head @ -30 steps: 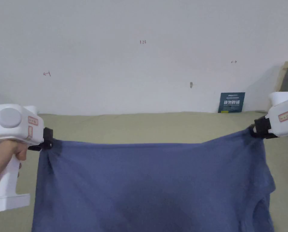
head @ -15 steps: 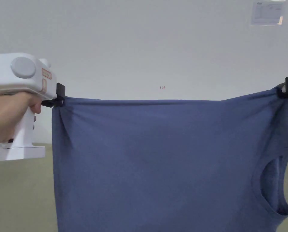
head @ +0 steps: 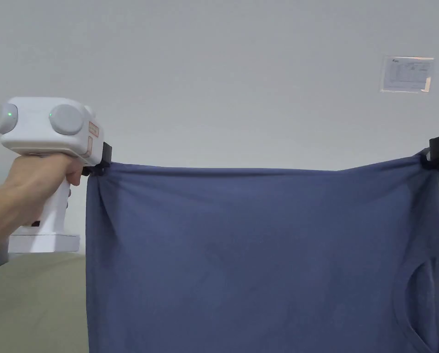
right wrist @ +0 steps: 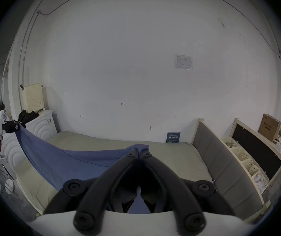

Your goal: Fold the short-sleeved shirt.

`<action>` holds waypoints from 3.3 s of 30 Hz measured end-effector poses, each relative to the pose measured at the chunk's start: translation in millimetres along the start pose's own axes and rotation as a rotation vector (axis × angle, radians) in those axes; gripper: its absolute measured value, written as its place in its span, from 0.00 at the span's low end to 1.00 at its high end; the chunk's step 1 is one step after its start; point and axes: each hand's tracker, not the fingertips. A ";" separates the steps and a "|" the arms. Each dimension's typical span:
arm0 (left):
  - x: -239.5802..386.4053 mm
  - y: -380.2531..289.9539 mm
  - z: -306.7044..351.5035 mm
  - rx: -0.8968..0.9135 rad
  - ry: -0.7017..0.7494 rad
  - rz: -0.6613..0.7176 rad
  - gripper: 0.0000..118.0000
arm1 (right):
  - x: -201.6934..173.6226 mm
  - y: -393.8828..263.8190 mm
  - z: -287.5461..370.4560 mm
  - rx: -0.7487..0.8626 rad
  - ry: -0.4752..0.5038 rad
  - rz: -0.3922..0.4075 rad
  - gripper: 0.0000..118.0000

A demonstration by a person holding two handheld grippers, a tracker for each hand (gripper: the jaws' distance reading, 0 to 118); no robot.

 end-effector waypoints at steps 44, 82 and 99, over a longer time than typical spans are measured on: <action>114.5 -155.2 -356.6 -0.137 0.152 -0.167 0.02 | -18.5 -180.0 -323.6 -0.140 -0.057 -0.025 0.02; -51.6 -509.1 27.5 -0.561 0.020 -0.054 0.02 | -15.8 -542.0 94.5 -0.553 0.034 -0.291 0.02; -85.4 -512.4 50.4 -0.557 0.034 0.044 0.00 | -25.9 -543.1 94.3 -0.559 0.009 -0.155 0.00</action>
